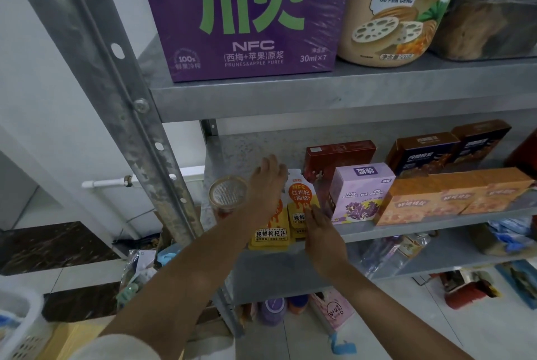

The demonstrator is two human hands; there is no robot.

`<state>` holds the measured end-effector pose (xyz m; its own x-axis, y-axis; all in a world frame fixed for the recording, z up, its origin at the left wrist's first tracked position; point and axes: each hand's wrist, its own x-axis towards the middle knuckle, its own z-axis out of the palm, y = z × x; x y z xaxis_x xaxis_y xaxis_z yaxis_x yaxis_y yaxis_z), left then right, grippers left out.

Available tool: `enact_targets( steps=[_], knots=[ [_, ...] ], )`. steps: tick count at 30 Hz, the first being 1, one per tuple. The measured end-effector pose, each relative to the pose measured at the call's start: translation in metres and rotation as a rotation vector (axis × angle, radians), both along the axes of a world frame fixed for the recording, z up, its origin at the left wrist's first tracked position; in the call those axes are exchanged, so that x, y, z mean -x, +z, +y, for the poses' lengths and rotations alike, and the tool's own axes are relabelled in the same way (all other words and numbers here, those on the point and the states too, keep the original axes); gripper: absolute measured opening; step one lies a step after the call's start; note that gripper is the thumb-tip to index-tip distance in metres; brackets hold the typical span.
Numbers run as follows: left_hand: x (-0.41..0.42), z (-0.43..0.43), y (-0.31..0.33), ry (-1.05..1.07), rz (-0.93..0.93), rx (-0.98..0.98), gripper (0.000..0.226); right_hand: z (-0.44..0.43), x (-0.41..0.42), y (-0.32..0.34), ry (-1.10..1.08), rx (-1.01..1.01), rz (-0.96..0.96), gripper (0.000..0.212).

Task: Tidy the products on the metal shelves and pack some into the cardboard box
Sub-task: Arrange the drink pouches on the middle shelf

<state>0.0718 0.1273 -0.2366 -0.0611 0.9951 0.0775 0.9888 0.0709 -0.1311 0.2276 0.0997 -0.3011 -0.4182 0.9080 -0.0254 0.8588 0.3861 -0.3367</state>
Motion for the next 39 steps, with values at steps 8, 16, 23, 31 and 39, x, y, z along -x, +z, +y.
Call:
enact_targets(
  steps=[8,16,23,31,39],
  knots=[
    [-0.007,-0.041,-0.079,-0.037,-0.213,-0.029,0.052,-0.004,0.002,-0.009,-0.004,-0.071,-0.107,0.076],
    [-0.007,-0.045,-0.092,0.049,-0.386,-0.070,0.073,-0.014,-0.007,-0.024,0.059,-0.347,-0.079,0.073],
    [-0.001,-0.042,-0.086,-0.005,-0.478,0.036,0.067,-0.025,-0.024,-0.009,0.042,-0.438,0.012,0.073],
    [-0.029,-0.059,-0.048,0.120,-1.367,-0.511,0.051,-0.029,-0.040,0.028,-0.431,0.016,0.775,0.024],
    [-0.044,-0.039,0.001,0.378,-2.551,0.065,0.021,-0.050,-0.043,0.075,-0.495,0.990,1.631,0.018]
  ],
)
